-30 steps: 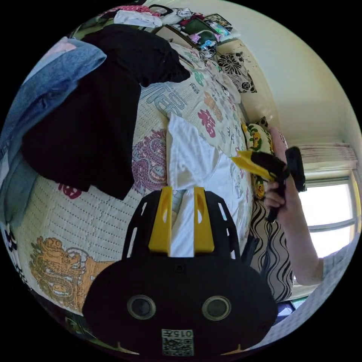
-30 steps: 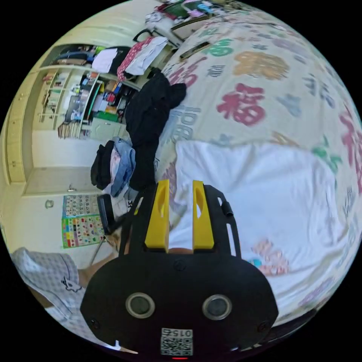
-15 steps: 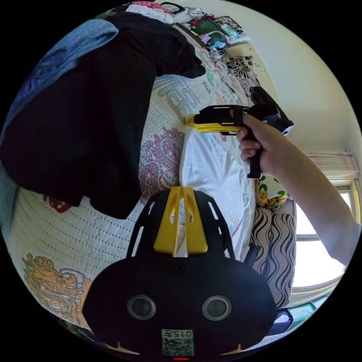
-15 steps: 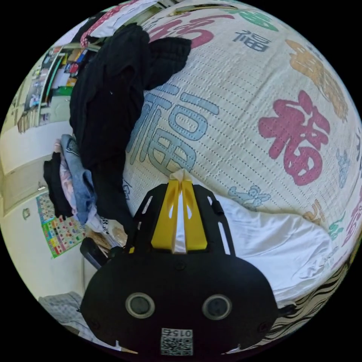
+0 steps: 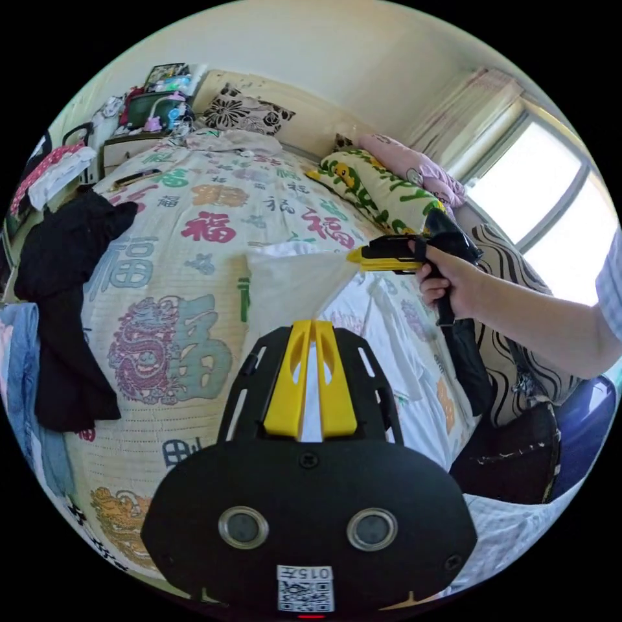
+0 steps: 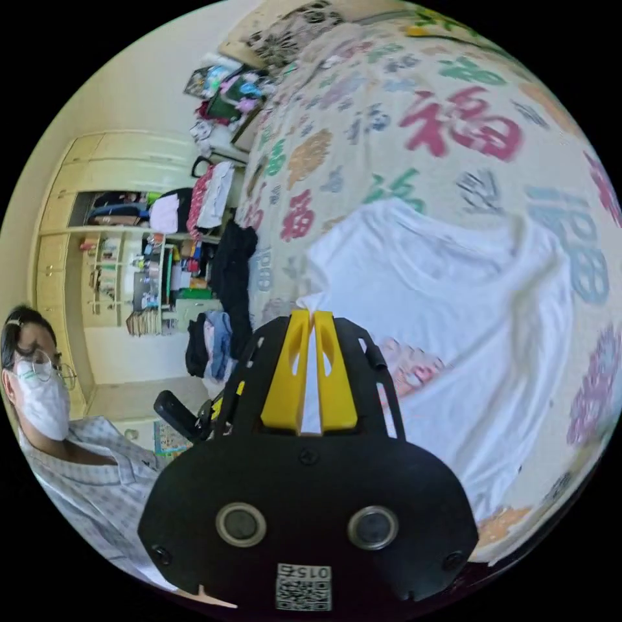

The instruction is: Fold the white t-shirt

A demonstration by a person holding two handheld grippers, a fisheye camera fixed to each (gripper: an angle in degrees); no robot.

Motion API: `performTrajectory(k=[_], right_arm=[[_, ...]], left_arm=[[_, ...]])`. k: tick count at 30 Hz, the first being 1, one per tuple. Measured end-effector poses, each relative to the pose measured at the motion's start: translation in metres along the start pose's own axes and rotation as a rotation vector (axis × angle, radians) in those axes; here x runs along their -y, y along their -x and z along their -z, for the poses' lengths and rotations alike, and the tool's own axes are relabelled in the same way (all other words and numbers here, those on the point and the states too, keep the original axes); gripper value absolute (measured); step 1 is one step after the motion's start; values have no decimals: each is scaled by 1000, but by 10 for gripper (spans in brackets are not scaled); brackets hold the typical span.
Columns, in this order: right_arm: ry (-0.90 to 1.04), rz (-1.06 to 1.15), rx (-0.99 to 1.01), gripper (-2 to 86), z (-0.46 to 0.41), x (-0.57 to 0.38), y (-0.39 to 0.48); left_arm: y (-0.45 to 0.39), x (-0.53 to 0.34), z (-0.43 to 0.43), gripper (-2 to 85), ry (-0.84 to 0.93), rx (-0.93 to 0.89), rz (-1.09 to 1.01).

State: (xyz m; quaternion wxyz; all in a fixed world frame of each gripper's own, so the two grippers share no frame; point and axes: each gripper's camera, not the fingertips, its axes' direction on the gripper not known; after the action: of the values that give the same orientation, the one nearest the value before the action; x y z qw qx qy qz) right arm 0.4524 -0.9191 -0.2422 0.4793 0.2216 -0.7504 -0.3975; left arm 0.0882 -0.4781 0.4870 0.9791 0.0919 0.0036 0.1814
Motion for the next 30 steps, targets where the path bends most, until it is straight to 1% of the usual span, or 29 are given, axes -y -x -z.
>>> performTrajectory(k=[2,4,6,8,10,13,15,17,19,20,21,22,23,25,27,30], right_arm=[[-38,-125,1,15,13,-19,-38],[-24,-174,-20,30,14,-26,-58],[31,-227,-76,71,11,-28,-72],[52,-242,-209,114,18,-21,-79],[5,-180,-268,126,29,-8,-71],[-36,-23,-220,131,33,29,-47],[9,67,-205,130,20,57,-29],[84,169,-185,119,-7,92,-5],[143,211,-202,105,-29,115,7],[187,220,-243,55,-43,127,11],[214,224,-276,30,-50,133,12],[255,227,-387,25,-60,142,12],[298,271,-426,21,-65,149,12],[326,257,-375,24,-60,157,7],[297,236,-333,38,-45,159,4],[189,241,-280,61,2,153,3]], left_arm=[[-20,-6,-29,1,57,-44,3],[-27,-11,-49,9,116,-74,8],[-30,-15,-64,22,169,-87,14],[-27,-16,-70,37,194,-114,29],[-23,-10,-67,42,180,-121,27],[-17,7,-68,45,147,-100,27],[-15,18,-79,45,141,-104,35],[-18,27,-105,43,173,-110,30],[-24,26,-129,39,232,-81,21],[-28,23,-143,35,283,-76,16],[-30,21,-149,32,304,-75,15],[-32,16,-156,24,331,-60,23],[-34,11,-158,19,342,-45,32],[-33,5,-160,16,339,-46,48],[-31,3,-162,19,345,-64,54],[-23,17,-164,43,377,-148,43]])
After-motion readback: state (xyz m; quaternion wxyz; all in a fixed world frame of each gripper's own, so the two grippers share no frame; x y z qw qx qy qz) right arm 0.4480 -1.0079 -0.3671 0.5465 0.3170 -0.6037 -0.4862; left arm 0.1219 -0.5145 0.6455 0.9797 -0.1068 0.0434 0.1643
